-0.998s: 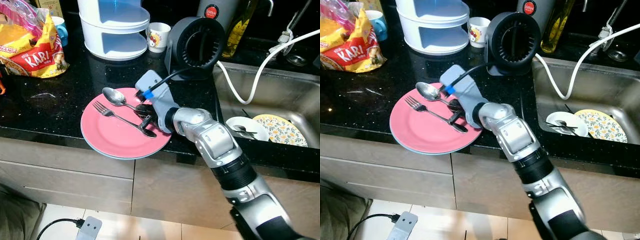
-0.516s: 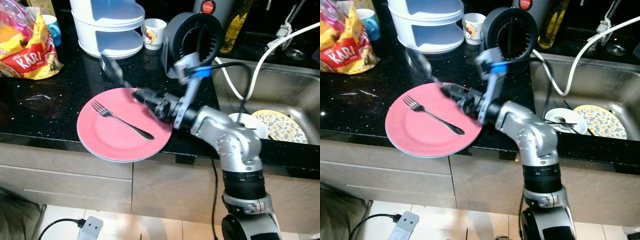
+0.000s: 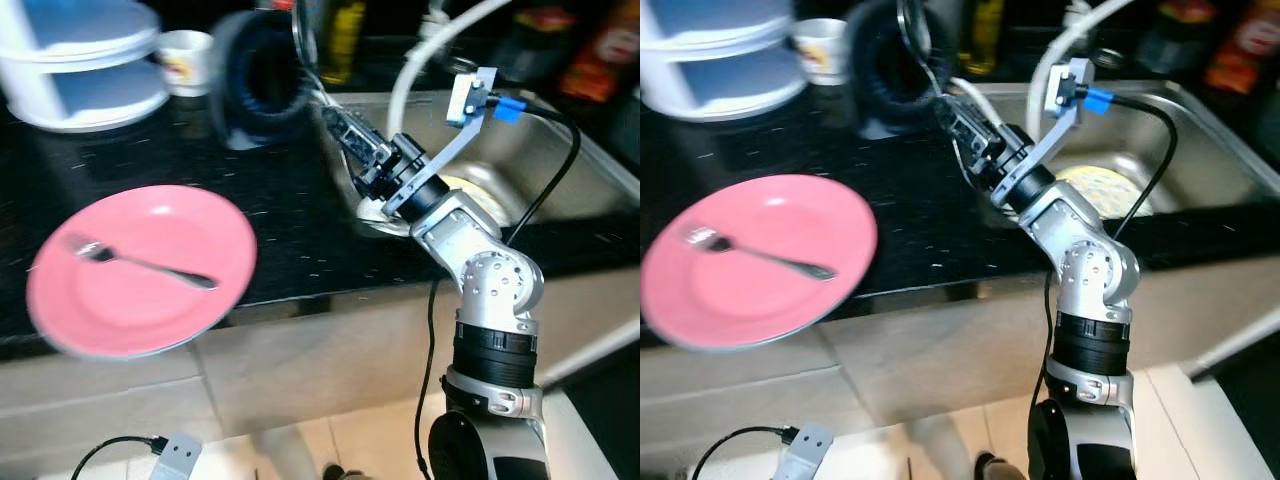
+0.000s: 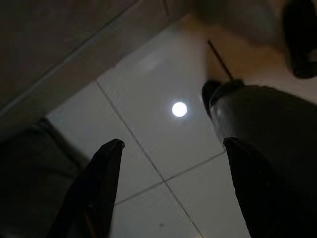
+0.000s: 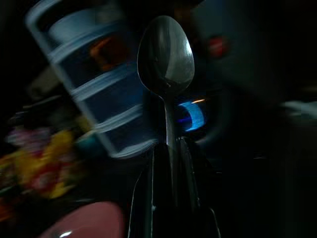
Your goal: Kitchen organization
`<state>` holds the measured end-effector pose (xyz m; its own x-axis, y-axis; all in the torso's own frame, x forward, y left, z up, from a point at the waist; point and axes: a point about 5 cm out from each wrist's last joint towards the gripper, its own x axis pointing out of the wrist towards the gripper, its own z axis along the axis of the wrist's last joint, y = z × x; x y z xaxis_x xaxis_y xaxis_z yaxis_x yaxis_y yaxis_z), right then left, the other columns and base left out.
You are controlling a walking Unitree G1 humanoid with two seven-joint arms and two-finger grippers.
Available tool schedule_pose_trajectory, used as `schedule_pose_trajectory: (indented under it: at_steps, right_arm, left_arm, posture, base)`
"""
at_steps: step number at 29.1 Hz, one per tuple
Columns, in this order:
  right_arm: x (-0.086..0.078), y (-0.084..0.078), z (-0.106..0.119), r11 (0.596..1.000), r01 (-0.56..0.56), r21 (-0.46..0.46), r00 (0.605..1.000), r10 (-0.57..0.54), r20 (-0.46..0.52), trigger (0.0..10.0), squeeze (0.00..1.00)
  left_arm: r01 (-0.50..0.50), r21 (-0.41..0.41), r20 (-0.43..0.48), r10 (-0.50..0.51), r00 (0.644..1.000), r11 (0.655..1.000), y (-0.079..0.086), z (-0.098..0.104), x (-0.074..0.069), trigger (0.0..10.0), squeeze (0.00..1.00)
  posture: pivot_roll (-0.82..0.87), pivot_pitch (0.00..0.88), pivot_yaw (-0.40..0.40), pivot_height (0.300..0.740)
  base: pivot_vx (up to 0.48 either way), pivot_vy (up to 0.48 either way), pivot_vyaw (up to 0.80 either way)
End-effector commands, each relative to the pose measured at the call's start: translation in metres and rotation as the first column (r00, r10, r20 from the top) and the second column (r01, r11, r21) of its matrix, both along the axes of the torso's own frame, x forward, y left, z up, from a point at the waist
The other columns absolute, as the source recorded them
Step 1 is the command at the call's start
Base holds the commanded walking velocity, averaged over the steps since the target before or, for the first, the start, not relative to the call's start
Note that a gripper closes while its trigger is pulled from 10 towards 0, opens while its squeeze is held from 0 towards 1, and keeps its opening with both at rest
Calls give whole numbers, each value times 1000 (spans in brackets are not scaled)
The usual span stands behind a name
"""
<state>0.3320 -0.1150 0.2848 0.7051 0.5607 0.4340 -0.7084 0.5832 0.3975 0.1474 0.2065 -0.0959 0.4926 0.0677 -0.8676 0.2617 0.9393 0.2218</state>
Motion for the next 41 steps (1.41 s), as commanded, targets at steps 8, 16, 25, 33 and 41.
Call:
schedule_pose_trajectory:
  at_steps: [8,16,25,33,41]
  right_arm:
    - [22,-17,-11,944,296,-143,947,-309,-83,10000,0]
    - [28,-50,-25,856,471,-212,851,-504,-146,10000,0]
    - [29,-61,-37,732,562,-385,759,-641,-111,10000,0]
    - [31,-56,-38,673,567,-475,744,-666,-57,10000,0]
    - [49,-58,-30,471,632,-615,641,-764,73,10000,0]
  left_arm:
    - [-3,-6,-63,2,998,1000,0,-7,-18,10000,0]
    - [3,-9,-81,-3,997,1000,0,-9,-27,10000,0]
    - [13,-1,-107,-13,994,1000,4,-12,-40,10000,0]
    - [17,-3,-126,-17,992,1000,5,-14,-51,10000,0]
    - [31,-13,-155,-32,987,999,4,-18,-72,10000,0]
  posture:
    - [69,119,-64,740]
    - [64,149,-63,740]
    - [56,192,-63,740]
    - [52,233,-65,740]
    - [52,311,-63,740]
  base:
    - [0,0,0]
    - [0,0,-548]
    - [0,0,-319]
    - [0,0,0]
    - [0,0,0]
